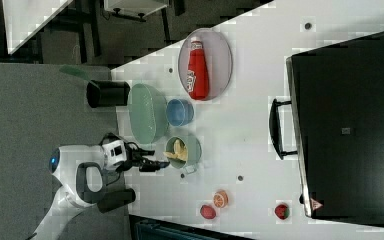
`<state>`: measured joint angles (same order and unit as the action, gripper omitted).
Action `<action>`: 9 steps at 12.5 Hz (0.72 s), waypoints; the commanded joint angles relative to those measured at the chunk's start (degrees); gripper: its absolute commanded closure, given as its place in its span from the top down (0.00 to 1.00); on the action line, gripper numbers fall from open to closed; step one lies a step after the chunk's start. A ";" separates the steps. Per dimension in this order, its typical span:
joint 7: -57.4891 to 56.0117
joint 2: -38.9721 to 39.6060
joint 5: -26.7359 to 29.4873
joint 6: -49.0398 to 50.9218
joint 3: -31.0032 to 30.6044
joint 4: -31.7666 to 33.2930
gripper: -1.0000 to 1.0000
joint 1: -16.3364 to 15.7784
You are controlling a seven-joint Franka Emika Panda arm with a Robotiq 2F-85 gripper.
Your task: Pick Banana and place it in mug.
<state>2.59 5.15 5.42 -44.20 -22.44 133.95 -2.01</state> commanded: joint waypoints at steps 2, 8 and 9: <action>2.38 -7.32 0.31 4.07 8.73 -5.10 1.00 2.66; -1.25 -15.81 -1.53 24.35 23.16 -16.95 1.00 4.28; -1.25 -16.37 -1.54 28.46 24.30 -19.78 1.00 4.27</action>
<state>2.14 -9.68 2.79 -17.67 2.62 114.82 2.47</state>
